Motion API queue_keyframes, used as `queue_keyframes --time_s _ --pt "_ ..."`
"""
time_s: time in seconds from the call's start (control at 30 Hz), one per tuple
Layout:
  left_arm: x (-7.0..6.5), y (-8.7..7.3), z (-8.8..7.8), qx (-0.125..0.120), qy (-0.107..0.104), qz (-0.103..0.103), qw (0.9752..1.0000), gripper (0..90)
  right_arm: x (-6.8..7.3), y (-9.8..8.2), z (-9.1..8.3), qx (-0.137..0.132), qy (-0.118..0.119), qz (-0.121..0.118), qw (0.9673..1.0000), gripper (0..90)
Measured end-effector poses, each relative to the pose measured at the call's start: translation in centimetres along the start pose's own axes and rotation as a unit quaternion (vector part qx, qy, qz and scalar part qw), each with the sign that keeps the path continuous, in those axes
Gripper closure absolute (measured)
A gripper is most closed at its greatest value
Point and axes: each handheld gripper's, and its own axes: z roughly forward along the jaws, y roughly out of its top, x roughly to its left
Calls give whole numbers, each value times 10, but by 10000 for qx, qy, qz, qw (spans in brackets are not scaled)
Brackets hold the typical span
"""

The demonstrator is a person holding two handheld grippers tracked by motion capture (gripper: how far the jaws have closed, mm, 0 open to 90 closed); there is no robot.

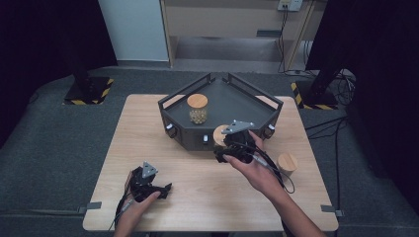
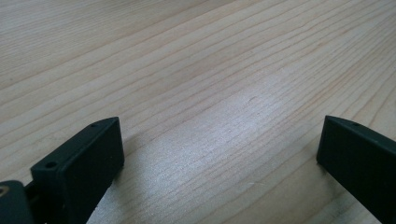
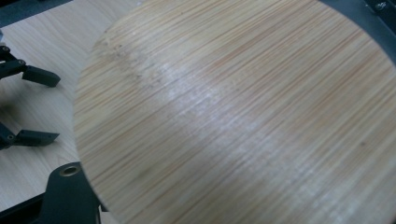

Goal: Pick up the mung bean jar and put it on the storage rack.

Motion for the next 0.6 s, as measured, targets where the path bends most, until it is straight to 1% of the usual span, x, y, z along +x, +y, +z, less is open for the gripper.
queue_keyframes --time_s 0.2,0.6 --pt "0 0 0 1 0 1 10000 0 -6 8 -1 -48 -21 61 10000 250" --pt "0 0 0 0 2 3 10000 0 -14 31 -7 -153 -112 69 9998 250"
